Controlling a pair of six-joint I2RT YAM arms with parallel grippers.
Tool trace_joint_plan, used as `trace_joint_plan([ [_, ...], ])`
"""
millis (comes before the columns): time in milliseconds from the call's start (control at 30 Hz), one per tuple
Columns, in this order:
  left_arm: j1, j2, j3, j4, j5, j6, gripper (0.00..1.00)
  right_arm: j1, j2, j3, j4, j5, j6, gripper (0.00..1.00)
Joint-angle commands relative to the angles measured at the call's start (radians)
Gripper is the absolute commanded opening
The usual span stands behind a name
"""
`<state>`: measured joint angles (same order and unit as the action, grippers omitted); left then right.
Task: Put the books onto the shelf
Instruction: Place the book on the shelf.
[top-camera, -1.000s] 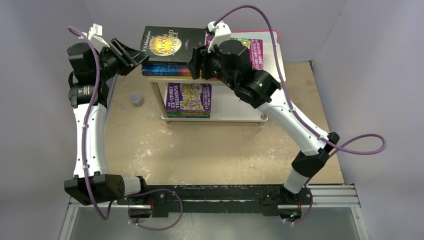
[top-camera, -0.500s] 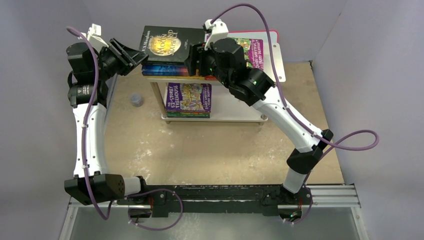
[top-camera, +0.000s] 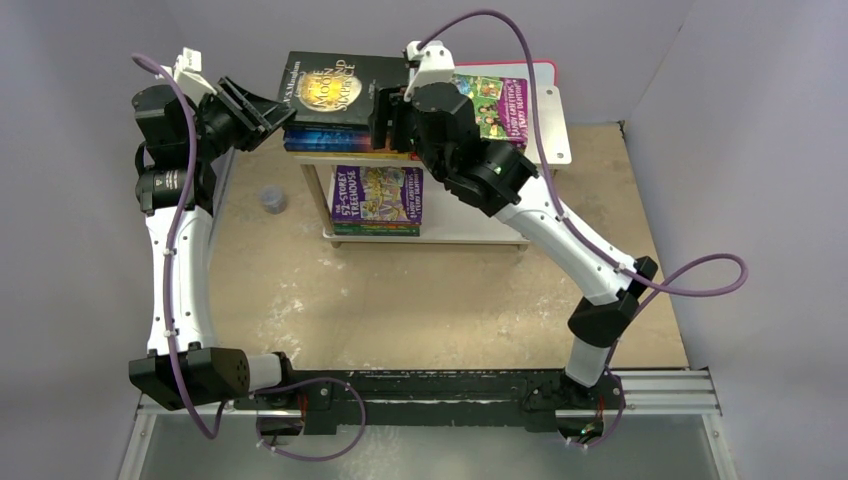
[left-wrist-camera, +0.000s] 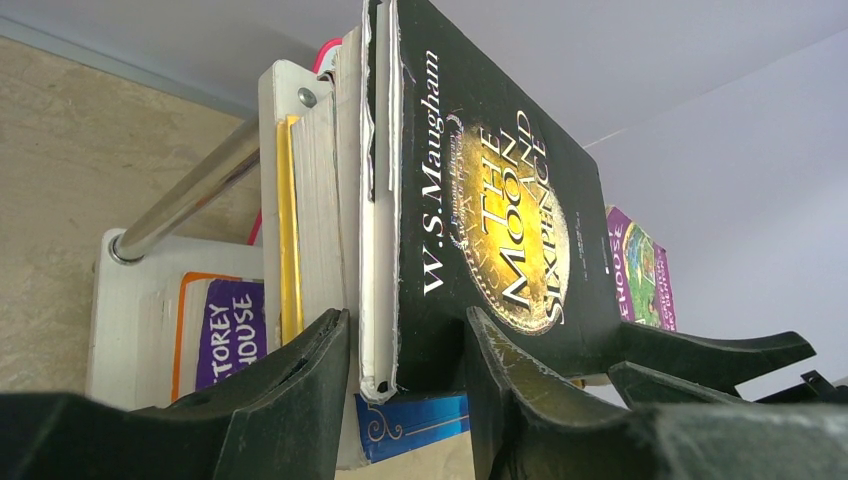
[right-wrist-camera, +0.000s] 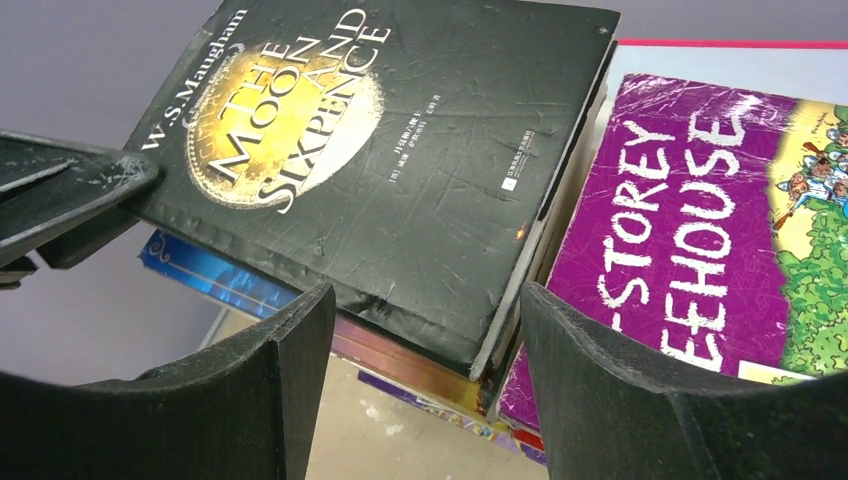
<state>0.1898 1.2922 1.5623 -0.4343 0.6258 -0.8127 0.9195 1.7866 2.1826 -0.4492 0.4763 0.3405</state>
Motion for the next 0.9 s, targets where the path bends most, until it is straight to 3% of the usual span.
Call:
trace_joint_plan([
  [0,0.001,-0.015,0.045,0.058,0.037,-0.002,0.37,0.036,0.026,0.018,-0.017,0.136,0.019,0.70],
  [167,0.002,-0.011,0.053,0.067,0.051,-0.015,0.36,0.053,0.033,0.012,0.006,0.202,0.040,0.69],
  [467,0.002,0.006,0.081,0.065,0.051,-0.020,0.34,0.088,0.027,0.004,0.023,0.133,0.085,0.69],
  [867,0.002,-0.009,0.055,0.107,0.090,-0.067,0.16,0.096,-0.056,-0.072,0.088,0.133,0.060,0.69],
])
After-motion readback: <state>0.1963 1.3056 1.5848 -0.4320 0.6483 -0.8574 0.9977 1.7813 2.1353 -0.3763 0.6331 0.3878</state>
